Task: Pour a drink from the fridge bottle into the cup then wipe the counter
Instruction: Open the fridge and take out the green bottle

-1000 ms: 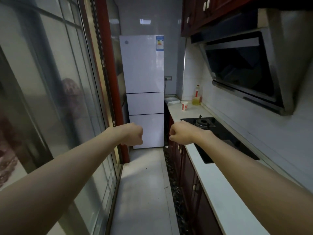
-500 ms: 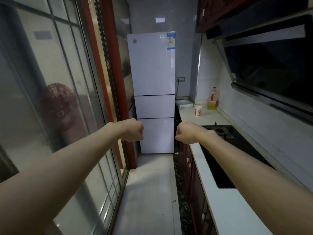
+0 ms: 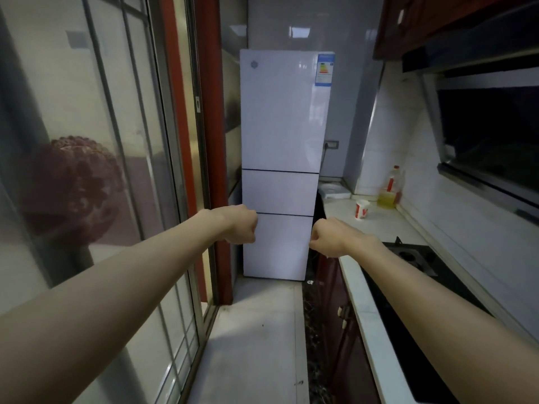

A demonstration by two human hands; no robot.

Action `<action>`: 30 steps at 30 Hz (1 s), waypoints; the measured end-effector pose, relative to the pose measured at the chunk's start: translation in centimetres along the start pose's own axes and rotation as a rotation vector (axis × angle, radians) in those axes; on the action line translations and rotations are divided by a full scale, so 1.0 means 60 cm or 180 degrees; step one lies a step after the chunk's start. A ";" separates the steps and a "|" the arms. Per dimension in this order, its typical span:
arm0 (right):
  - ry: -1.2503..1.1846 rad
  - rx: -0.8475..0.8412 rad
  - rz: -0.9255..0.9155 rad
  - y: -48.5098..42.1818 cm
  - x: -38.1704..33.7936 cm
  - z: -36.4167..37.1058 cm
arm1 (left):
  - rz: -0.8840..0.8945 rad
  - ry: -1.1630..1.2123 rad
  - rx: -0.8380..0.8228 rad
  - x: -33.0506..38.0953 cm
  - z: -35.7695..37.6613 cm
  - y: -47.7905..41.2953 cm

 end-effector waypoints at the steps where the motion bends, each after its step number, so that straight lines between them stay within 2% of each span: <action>1: -0.0008 -0.0022 0.0013 -0.026 -0.005 -0.007 | 0.0020 0.0012 -0.0007 -0.016 -0.007 -0.021; 14: 0.0102 -0.0100 0.0100 -0.311 -0.030 -0.080 | 0.0061 -0.0047 -0.0004 -0.211 -0.092 -0.275; 30: -0.0062 -0.0128 -0.0038 -0.641 0.137 -0.165 | 0.0035 0.0056 0.0000 -0.242 -0.247 -0.614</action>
Point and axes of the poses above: each hand's wrist, its own y-axis away from the middle knuckle, its own z-axis out of the palm, x = y × z, the point moved 2 cm from there along -y, towards the middle knuckle, and after that the axes turned 12 degrees about -x, right-handed, at the moved point
